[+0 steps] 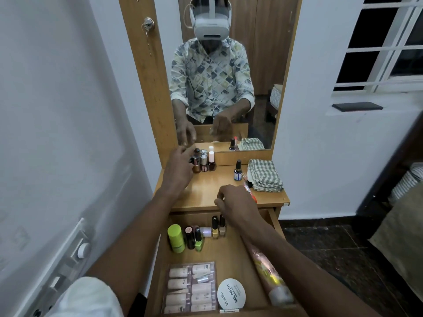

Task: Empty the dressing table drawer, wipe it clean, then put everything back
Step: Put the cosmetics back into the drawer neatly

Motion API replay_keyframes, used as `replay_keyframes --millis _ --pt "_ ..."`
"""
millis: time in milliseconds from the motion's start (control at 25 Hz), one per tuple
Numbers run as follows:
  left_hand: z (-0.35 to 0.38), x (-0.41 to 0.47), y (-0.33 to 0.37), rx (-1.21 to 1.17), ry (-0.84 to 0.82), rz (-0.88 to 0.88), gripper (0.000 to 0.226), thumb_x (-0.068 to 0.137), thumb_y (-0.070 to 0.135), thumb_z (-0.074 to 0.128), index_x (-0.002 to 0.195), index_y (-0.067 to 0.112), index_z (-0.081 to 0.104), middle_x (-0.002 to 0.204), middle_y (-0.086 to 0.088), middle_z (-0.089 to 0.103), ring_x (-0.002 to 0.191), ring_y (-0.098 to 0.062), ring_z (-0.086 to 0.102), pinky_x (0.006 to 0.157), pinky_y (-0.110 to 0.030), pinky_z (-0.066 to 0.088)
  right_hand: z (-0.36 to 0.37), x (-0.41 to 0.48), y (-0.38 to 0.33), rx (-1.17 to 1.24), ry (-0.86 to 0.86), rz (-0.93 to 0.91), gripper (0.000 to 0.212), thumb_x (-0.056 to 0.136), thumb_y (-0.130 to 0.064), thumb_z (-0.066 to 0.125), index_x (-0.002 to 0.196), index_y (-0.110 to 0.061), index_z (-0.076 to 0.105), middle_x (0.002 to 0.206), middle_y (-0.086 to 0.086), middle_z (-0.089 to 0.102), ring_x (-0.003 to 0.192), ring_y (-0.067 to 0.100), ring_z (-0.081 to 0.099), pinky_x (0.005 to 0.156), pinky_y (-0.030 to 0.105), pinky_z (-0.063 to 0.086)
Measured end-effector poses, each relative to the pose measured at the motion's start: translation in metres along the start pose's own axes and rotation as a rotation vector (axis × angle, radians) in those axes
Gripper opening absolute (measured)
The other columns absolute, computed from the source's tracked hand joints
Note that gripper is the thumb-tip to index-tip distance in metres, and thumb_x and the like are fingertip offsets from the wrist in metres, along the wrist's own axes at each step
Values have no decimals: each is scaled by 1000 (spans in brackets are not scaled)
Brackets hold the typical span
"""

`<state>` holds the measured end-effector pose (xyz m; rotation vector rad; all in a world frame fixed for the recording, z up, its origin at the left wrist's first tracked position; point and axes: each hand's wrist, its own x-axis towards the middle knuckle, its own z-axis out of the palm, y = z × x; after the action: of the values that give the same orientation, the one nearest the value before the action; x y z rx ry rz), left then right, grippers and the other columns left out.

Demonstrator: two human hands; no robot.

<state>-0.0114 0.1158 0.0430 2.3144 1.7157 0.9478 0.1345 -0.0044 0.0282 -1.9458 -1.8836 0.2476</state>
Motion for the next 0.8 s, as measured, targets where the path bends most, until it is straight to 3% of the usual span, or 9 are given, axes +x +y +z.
replay_keyframes --millis 80,200,400,520,680,800 --pt "7 8 -4 97 -66 80 61 91 12 66 147 22 44 141 -5 45 125 -22 48 99 -34 46 -4 -1 -4 70 15 -3 19 94 -26 57 101 -13 69 92 4 71 77 18 66 70 31 55" --pt "11 13 -9 45 -79 110 56 87 21 71 140 16 53 131 -2 48 115 -19 52 95 -30 48 5 -11 2 123 -17 6 17 93 -27 58 98 -15 69 86 2 71 72 15 67 71 36 59" --pt "11 14 -9 -57 -49 91 35 81 11 77 112 18 62 113 0 57 96 -11 53 74 -18 39 8 -8 12 213 -24 30 14 93 -21 60 97 -12 70 88 3 72 72 13 67 70 30 59" --pt "6 10 -7 -145 -83 50 31 80 10 78 102 24 60 98 3 66 85 -8 62 64 -14 43 7 6 13 311 9 26 15 91 -18 64 101 -10 71 92 5 72 76 13 67 72 34 60" --pt "-4 -12 5 -251 -169 67 32 78 7 79 100 26 64 94 9 68 85 -4 63 68 -14 43 6 30 5 439 79 -21 44 86 -18 72 127 -11 59 113 3 66 87 14 66 78 34 58" --pt "-4 -36 13 -267 -198 84 37 81 4 75 111 23 64 100 10 65 90 -3 59 71 -8 39 7 39 4 469 26 -147 59 83 -14 73 137 -20 50 125 1 62 79 13 65 71 19 51"
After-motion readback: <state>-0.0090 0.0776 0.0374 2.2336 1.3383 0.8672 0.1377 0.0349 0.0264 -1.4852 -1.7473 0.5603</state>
